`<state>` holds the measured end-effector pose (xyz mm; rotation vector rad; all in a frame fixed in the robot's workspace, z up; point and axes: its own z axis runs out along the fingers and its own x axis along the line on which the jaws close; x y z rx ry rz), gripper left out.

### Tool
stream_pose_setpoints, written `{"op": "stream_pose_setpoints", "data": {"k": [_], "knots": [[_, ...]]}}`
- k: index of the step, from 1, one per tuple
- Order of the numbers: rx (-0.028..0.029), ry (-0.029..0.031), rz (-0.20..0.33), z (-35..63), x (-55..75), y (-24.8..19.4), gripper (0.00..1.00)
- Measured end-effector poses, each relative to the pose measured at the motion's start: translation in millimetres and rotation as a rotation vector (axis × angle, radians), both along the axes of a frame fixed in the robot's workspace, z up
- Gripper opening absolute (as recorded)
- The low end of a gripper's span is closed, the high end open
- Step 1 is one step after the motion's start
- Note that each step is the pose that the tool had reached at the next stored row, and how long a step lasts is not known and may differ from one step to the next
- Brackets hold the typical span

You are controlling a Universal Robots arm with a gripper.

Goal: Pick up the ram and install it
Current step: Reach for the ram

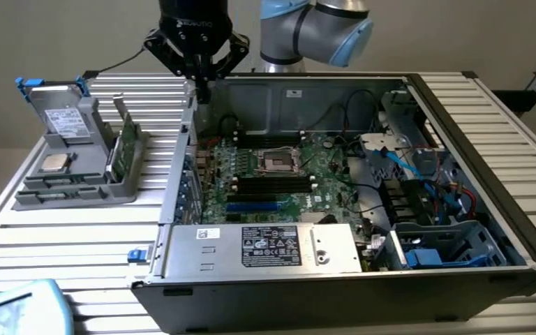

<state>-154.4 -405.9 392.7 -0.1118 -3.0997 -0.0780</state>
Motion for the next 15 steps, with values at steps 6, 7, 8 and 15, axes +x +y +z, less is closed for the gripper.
{"op": "stream_pose_setpoints", "data": {"k": [6,7,8,15], "knots": [[0.0007,0.0000,0.000,0.0,-27.2,-5.0,0.11],[0.0009,-0.0001,0.000,-0.1,-31.8,-5.7,0.11],[0.0009,-0.0001,0.000,0.0,-36.5,-6.4,0.11],[0.0023,0.0000,0.000,0.0,-68.1,-11.0,0.11]]}}
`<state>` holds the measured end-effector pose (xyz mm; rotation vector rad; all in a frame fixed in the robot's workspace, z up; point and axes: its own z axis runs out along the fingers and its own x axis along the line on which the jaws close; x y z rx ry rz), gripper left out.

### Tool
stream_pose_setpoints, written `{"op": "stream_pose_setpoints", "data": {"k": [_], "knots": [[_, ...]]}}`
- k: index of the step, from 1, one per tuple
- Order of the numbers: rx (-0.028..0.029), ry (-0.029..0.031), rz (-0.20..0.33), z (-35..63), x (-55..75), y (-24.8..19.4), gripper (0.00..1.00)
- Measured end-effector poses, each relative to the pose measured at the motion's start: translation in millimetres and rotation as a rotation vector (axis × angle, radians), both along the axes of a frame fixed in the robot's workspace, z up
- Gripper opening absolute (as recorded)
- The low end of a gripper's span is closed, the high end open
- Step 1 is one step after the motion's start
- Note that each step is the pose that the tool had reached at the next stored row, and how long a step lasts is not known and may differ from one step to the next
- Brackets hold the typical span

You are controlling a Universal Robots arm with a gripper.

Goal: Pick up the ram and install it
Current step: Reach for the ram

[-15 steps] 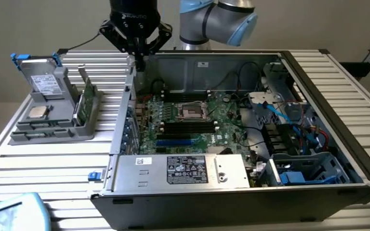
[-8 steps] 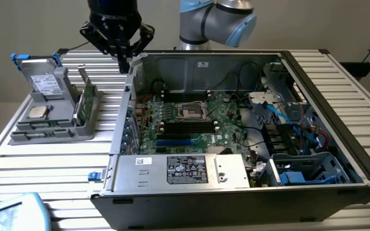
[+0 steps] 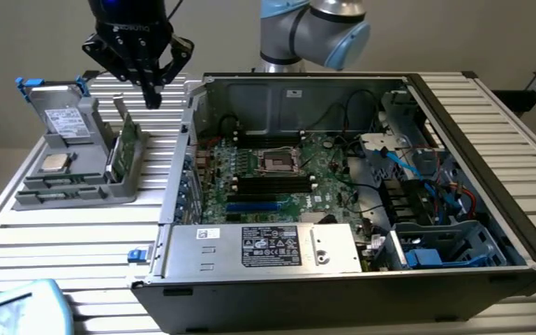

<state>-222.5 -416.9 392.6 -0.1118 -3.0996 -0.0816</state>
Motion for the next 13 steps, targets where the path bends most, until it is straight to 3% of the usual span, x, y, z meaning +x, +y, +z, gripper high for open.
{"op": "stream_pose_setpoints", "data": {"k": [13], "knots": [[0.0031,0.0000,0.000,0.0,-59.2,-6.1,0.11]]}}
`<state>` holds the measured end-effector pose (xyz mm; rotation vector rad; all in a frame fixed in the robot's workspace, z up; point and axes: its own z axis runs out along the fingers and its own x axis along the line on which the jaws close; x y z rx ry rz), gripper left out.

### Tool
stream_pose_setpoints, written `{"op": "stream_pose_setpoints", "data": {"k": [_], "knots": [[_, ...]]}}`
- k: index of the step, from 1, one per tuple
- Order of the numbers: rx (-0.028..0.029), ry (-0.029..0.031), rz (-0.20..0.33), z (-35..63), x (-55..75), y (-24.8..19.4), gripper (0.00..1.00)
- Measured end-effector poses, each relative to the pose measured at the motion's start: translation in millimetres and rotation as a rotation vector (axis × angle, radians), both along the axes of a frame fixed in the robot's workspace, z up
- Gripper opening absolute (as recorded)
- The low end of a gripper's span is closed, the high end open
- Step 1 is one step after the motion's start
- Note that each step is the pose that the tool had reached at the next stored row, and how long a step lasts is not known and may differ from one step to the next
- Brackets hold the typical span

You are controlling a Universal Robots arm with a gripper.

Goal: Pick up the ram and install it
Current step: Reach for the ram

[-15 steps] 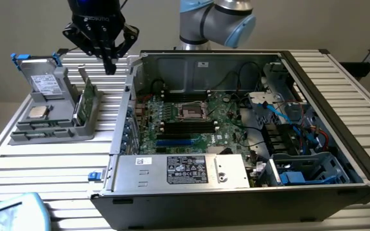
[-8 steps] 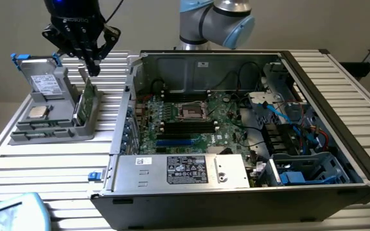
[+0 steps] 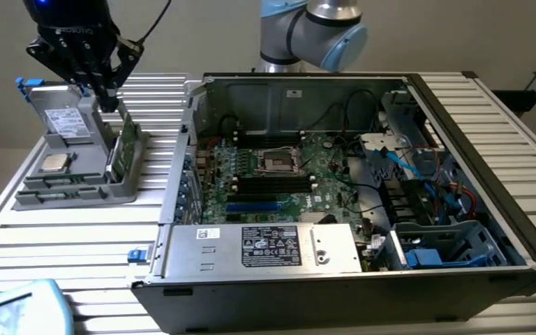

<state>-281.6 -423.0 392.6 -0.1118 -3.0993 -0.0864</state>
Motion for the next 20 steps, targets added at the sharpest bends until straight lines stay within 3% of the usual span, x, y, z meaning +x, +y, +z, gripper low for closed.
{"op": "stream_pose_setpoints", "data": {"k": [20], "knots": [[0.0043,-0.0001,0.000,-3.1,-91.0,-1.2,0.11]]}}
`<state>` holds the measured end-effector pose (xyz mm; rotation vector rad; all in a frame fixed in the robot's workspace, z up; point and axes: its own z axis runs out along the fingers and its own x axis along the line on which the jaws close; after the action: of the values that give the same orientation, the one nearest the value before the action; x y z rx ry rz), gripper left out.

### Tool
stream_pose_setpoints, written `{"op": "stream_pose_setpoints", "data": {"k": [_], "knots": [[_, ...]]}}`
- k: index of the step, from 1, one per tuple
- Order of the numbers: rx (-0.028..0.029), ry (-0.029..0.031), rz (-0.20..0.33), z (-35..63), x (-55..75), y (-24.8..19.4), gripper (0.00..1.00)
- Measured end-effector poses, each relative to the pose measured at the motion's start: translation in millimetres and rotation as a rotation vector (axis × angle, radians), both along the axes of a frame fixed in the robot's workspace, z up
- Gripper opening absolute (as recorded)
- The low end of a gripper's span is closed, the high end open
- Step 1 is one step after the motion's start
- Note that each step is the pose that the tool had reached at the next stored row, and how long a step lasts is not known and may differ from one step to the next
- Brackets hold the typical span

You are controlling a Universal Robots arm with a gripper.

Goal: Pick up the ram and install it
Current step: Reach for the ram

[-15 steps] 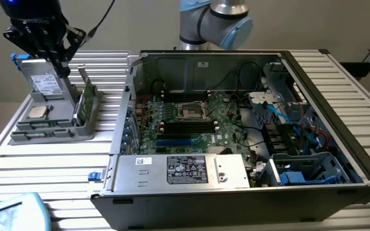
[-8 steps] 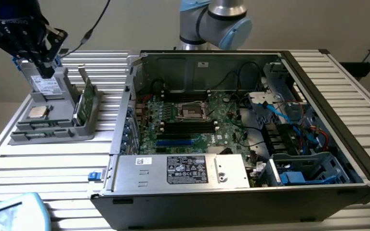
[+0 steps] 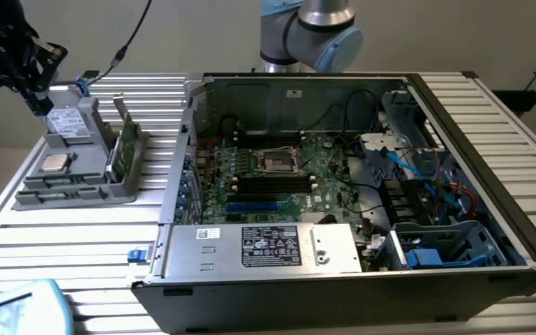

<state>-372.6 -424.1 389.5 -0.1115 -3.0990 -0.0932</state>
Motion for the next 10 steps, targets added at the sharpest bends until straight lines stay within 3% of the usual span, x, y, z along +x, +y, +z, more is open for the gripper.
{"op": "stream_pose_setpoints", "data": {"k": [5,10], "knots": [[0.0000,0.0000,0.000,-0.9,-23.0,0.6,0.11],[0.0000,0.0001,0.000,-0.9,-44.1,5.9,0.11]]}}
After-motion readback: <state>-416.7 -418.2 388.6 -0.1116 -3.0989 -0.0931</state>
